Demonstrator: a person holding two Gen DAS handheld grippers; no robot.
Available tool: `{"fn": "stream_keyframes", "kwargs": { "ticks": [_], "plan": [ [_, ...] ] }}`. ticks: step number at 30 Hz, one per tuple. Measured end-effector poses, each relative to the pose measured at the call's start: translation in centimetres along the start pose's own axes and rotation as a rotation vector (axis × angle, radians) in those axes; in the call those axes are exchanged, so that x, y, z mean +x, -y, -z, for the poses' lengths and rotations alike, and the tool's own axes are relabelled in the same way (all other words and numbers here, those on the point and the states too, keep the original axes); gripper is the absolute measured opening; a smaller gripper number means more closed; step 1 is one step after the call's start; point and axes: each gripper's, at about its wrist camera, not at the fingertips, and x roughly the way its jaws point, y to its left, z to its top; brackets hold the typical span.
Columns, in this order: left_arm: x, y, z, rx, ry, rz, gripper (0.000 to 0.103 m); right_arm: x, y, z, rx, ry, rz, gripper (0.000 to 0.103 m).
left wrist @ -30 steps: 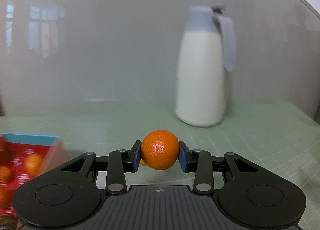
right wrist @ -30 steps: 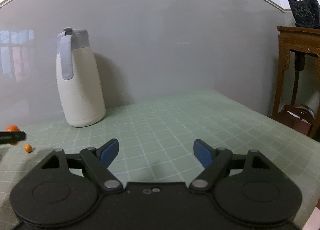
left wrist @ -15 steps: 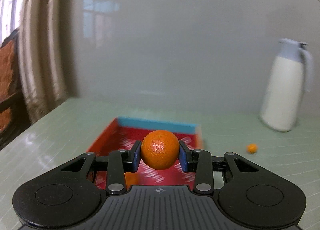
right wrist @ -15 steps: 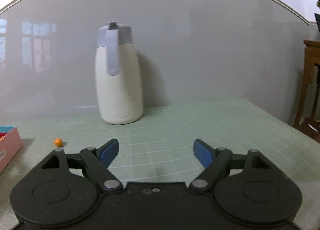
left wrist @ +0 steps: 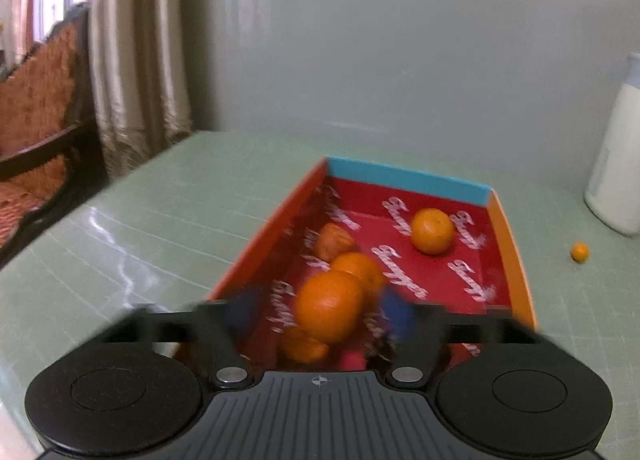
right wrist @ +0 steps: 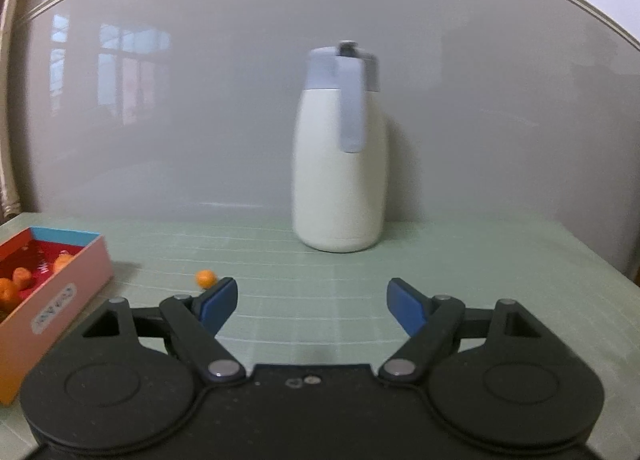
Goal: Organize fruits
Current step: 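Carry the mandarin with the left tool into the box and open, then move the right tool to the small kumquat and close on it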
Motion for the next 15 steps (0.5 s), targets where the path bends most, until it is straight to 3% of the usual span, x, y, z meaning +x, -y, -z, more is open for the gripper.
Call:
{"fn": "stream_keyframes", "kwargs": {
  "ticks": [3,6,15],
  "plan": [
    [-1.7,-0.1,0.0,0.020,0.048,-0.002,0.083,0.4,-1.1,-0.4,-0.012,0.004,-0.025,0.082],
    [-2.8,-0.6,-0.1,0.017,0.085,-0.012,0.095,0.7,-1.8,-0.6,-0.018,0.003,-0.047,0.082],
    [-5.5,-3.5,0.6,-0.027,0.147,-0.050,0.103,1.4,-4.5,-0.5,-0.059,-0.019,-0.119,0.082]
  ]
}}
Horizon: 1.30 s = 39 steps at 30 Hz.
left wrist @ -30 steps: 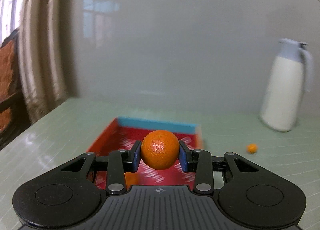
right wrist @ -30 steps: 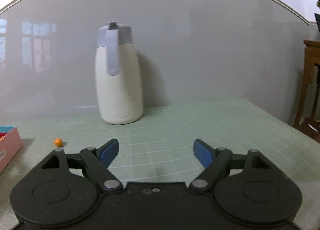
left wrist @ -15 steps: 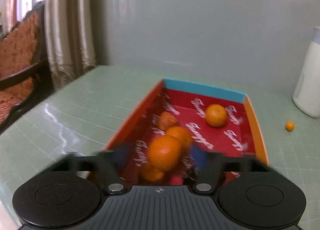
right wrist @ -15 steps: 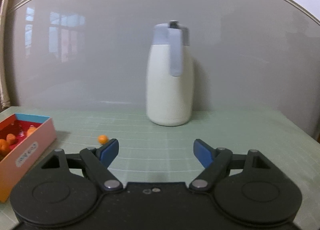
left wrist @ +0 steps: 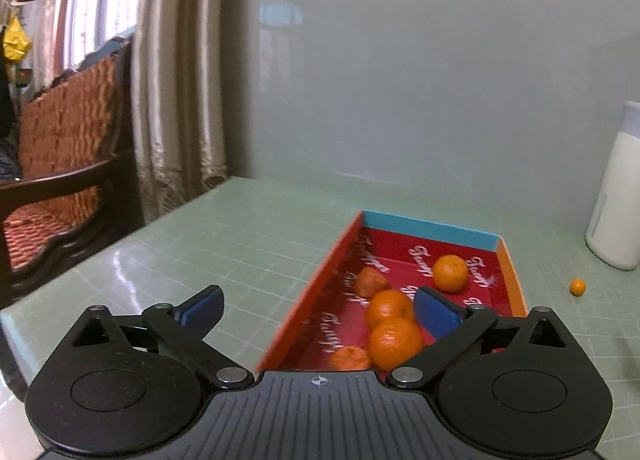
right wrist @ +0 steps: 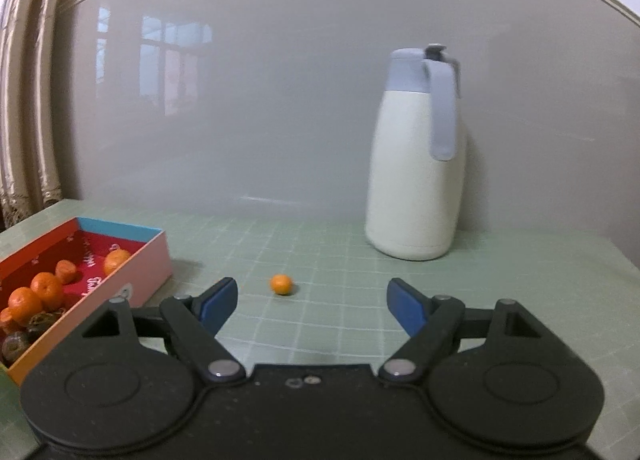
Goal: Organize fruits
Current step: 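Move the right tool to the small kumquat and close on it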
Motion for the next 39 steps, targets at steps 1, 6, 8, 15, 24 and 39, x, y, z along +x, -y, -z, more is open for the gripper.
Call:
{"fn": "stream_keyframes", "kwargs": {
  "ticks": [1,6,8,15,24,39],
  "plan": [
    [-0.2,-0.3,0.1,-0.001,0.007,-0.008,0.103,0.0,-0.3,0.1,-0.003,-0.004,-0.005,0.082],
    [-0.8,-1.7,0.9,0.002,0.034,-0.049,0.103,1.0,-1.3,0.2,-0.021,-0.032,-0.025,0.082],
    [-0.9,-2.3,1.2,-0.007,0.034,-0.065,0.103,1.5,-1.7,0.1,-0.032,-0.037,-0.026,0.082],
    [-1.4,-4.6,1.8,-0.023,0.051,-0.124,0.103,3.9,-2.9,0.0,-0.059,-0.066,-0.031,0.081],
    [-1.6,-7.0,2.2,-0.034,0.056,-0.163,0.103,7.7,-3.5,-0.4,-0.051,-0.126,-0.034,0.076],
    [-0.6,-9.0,2.7,-0.110,0.022,-0.202,0.103,12.7,-3.2,-1.0,-0.065,-0.199,-0.013,0.064]
  ]
}}
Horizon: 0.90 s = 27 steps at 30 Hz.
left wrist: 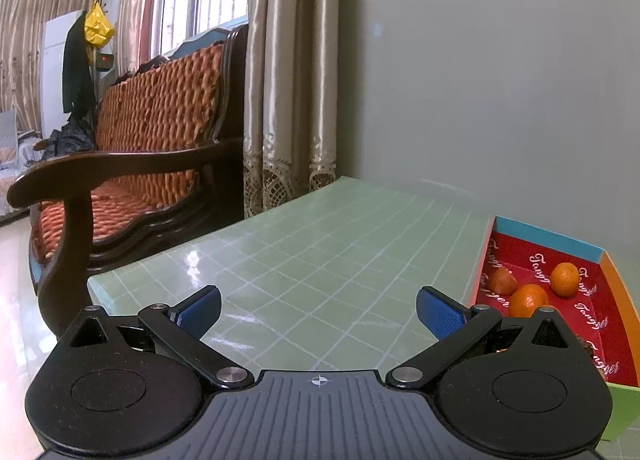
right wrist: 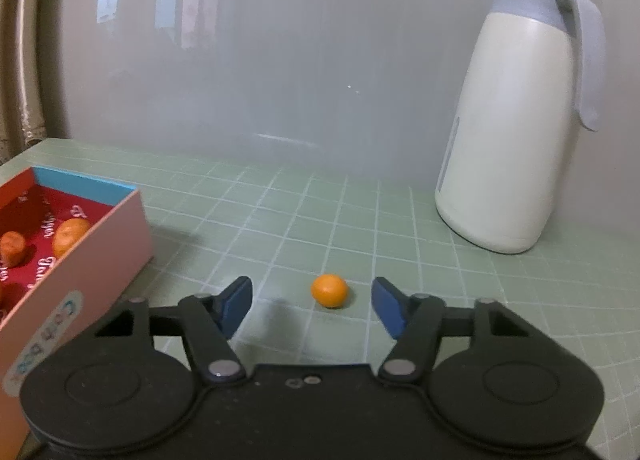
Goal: Organize fruits
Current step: 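Move the right tool to the small kumquat and close on it, then carry the kumquat with the right tool into the box and open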
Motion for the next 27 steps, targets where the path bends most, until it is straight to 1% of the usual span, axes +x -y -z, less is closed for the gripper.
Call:
{"fn": "stream_keyframes", "kwargs": {
  "ticks": [4,5,6,7,8,11,14,15,22,27],
  "plan": [
    [0.2,-0.1,0.0,-0.021,-0.015,0.000,0.103,1.2,0.4,-0.2,0.015,-0.027,-0.005,0.063],
    [0.3,-0.2,0.0,-0.027,-0.018,0.001,0.103,1.4,0.4,-0.2,0.016,-0.032,-0.007,0.060],
    [0.3,-0.3,0.0,-0.030,-0.021,0.001,0.103,1.6,0.5,-0.2,0.016,-0.039,-0.011,0.052],
    [0.4,-0.3,0.0,-0.032,-0.025,0.002,0.103,1.9,0.6,-0.1,0.017,-0.044,-0.014,0.047],
    [0.4,-0.4,0.0,-0.032,-0.029,0.003,0.103,2.0,0.7,-0.1,0.022,-0.044,-0.020,0.043],
    [0.5,-0.3,0.1,-0.033,-0.033,0.006,0.103,2.1,1.0,-0.2,0.028,-0.046,-0.031,0.042],
    [0.5,-0.3,0.1,-0.034,-0.035,0.006,0.103,1.9,1.1,-0.1,0.029,-0.042,-0.046,0.023],
    [0.5,-0.3,0.0,-0.034,-0.037,0.007,0.103,1.8,1.0,-0.1,0.023,-0.042,-0.050,0.020],
    [0.5,-0.1,0.0,-0.033,-0.038,0.009,0.103,1.4,1.0,0.2,0.034,-0.039,-0.066,0.019],
    [0.9,0.3,0.1,-0.027,-0.056,0.013,0.103,-0.3,0.7,0.2,0.036,-0.018,-0.102,0.019]
  ]
}}
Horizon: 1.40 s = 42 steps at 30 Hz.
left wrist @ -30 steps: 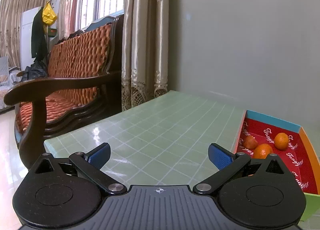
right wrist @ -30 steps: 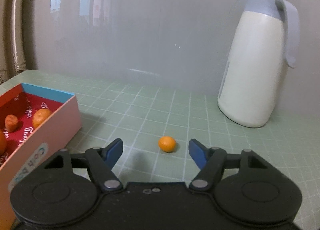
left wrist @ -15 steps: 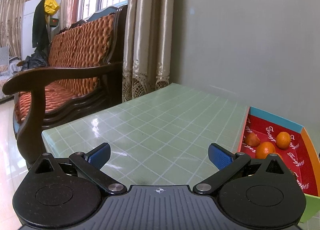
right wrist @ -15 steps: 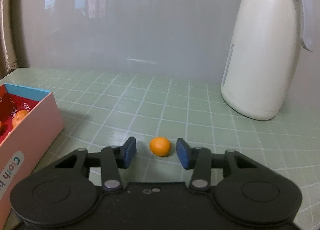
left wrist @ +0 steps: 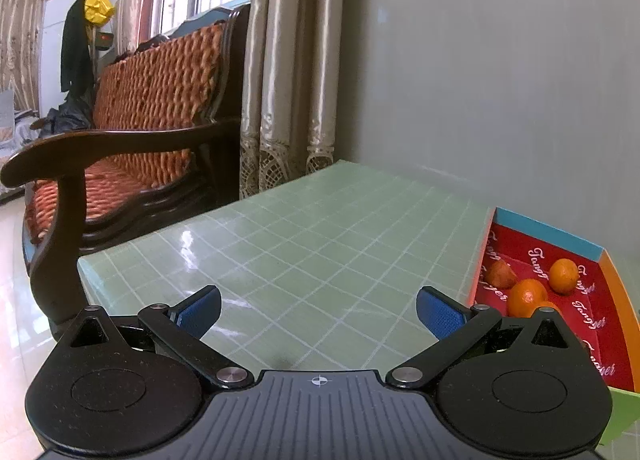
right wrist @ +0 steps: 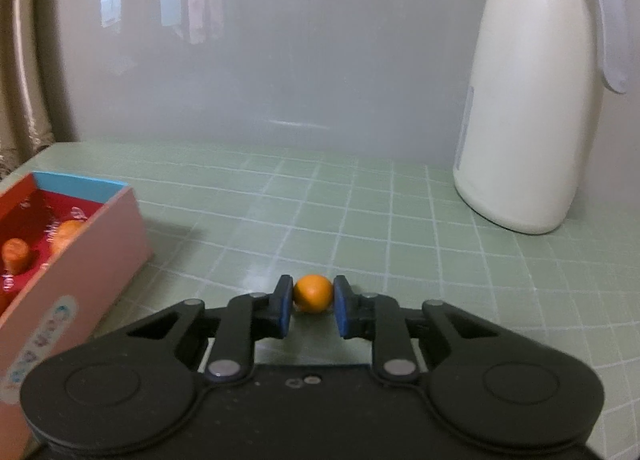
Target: Organize fruits
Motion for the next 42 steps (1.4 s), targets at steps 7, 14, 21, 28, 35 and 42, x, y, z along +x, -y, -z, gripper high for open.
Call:
{"fn": "stream_keyframes", "kwargs": {
  "ticks": [7,14,21,28,35,42],
  "plan": [
    [0.3,0.9,0.2,0.036,-0.033,0.015,0.103,-5.1,-3.8,-1.2,-0.035,0.105,-0.157,0.019],
    [0.1,1.4,0.6,0.069,-0.043,0.019,0.103,-7.8,-9.1,-1.8,-0.109,0.137,-0.325,0.019],
    [0.0,1.4,0.6,0.067,-0.059,0.023,0.103,-7.6,-12.5,-0.4,-0.173,0.085,-0.383,0.019],
    [0.1,0.8,0.5,0.052,-0.065,0.024,0.103,-7.8,-12.6,0.4,-0.186,0.058,-0.372,0.023],
    [0.1,0.9,0.5,0.063,-0.063,0.029,0.103,-7.8,-11.9,0.9,-0.150,0.050,-0.367,0.028],
    [-0.1,1.5,0.6,0.067,-0.060,0.039,0.103,-9.0,-10.4,0.9,-0.111,0.073,-0.333,0.047]
  ]
}}
